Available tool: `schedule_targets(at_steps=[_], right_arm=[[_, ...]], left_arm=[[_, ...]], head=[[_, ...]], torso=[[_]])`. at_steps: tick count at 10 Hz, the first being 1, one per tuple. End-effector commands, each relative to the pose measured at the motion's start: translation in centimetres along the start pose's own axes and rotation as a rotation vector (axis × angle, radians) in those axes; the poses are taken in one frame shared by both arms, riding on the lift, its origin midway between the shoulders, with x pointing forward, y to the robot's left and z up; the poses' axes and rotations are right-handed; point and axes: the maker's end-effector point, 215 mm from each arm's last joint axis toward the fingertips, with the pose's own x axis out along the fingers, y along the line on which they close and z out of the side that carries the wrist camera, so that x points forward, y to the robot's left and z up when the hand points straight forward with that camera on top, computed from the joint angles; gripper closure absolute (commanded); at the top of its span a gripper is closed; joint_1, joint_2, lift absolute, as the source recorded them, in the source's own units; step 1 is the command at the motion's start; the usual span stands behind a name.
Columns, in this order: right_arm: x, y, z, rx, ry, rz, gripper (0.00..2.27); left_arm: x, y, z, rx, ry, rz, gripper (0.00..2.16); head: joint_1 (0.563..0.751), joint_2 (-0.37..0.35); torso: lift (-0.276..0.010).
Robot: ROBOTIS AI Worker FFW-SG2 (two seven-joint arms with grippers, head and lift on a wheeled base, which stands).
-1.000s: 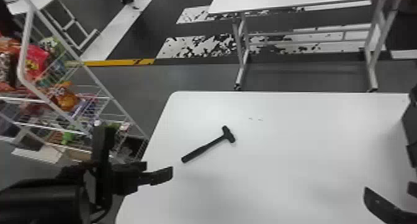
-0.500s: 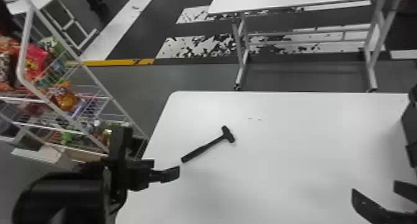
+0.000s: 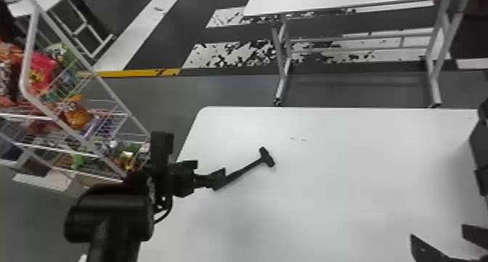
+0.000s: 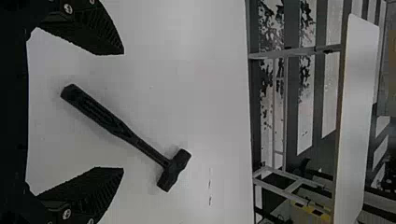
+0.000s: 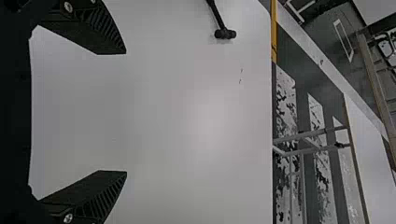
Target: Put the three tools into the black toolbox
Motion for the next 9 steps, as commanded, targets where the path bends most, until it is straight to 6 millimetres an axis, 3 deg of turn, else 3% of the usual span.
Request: schedule_targets(at_steps=[1, 4, 8, 9], right_arm=[[-0.5, 0.8, 0.1, -0.013, 0.015, -0.007, 0.08], [-0.7, 1.0, -0.2, -0.028, 0.040, -0.033, 0.08], [-0.8, 0.7, -0.1, -0.029, 0.042, -0.042, 0.08], [-0.8, 0.7, 0.0, -0.029, 0.040, -0.041, 0.08]], left_arm=[[2.3, -0.3, 1.0, 0.012, -0.035, -0.039, 0.12], [5.3, -1.3, -0.5, -0.011, -0.019, -0.099, 0.12], [5.7, -1.5, -1.8, -0.057, 0.000, -0.127, 0.12], [5.8, -2.0, -2.9, -0.073, 0.013, -0.137, 0.12]], head=[[0.695, 0.350], [0.695, 0.350], [0.695, 0.334], [0.695, 0.334]], torso=[[-0.051], [-0.051], [-0.051], [-0.051]])
